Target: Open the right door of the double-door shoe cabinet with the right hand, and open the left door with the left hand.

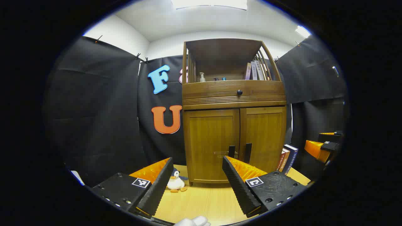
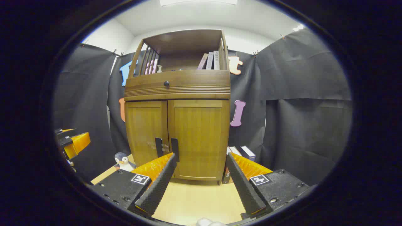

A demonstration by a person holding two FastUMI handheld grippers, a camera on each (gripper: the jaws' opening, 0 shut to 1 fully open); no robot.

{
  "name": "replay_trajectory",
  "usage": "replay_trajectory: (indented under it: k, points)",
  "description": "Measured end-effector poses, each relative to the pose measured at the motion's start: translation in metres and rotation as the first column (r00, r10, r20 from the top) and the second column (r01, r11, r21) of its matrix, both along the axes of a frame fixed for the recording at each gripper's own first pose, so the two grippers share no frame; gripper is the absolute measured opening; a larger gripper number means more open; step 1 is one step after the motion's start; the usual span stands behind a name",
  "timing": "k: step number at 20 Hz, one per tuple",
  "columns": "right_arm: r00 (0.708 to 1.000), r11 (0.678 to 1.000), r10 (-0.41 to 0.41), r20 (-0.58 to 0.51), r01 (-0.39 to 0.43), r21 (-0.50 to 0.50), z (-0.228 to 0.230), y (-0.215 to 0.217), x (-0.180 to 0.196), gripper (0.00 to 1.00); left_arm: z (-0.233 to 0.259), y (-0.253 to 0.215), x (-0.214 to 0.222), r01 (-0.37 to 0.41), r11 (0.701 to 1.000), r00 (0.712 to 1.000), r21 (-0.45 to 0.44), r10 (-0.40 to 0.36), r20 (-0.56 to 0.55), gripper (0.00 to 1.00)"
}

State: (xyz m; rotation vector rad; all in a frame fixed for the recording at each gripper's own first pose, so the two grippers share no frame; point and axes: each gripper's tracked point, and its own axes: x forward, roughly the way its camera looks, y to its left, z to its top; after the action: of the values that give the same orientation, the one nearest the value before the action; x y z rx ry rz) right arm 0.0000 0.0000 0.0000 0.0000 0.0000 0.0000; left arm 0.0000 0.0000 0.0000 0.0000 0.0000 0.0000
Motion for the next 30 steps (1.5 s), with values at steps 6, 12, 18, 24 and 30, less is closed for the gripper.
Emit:
replay_trajectory:
  k: [6, 12, 18, 24, 30]
  points:
    - [0.999, 0.999, -0.033, -0.004, 0.033, -0.004, -0.001, 0.000, -0.003, 1.00, -0.002, -0.002, 0.006, 0.028, 1.000, 1.000, -0.011, -0.029, -0.004, 0.94]
    - [0.999, 0.999, -0.046, 0.003, 0.046, -0.007, 0.000, 0.001, -0.002, 1.00, -0.007, 0.002, 0.014, 0.043, 0.999, 0.999, -0.015, -0.043, -0.014, 0.95]
    - [0.999, 0.999, -0.039, 0.005, 0.039, -0.023, -0.003, 0.014, 0.018, 1.00, -0.012, 0.012, 0.019, 0.055, 0.998, 0.998, -0.020, -0.056, -0.029, 0.95]
    - [1.000, 0.998, -0.024, 0.013, 0.025, -0.063, -0.017, 0.048, 0.070, 1.00, -0.013, 0.032, 0.012, 0.032, 0.999, 0.999, -0.020, -0.033, -0.039, 0.95]
    - [0.999, 0.998, 0.022, -0.026, -0.023, -0.056, -0.040, 0.090, 0.144, 1.00, -0.009, 0.050, 0.001, -0.006, 1.000, 0.999, 0.007, 0.006, -0.033, 0.95]
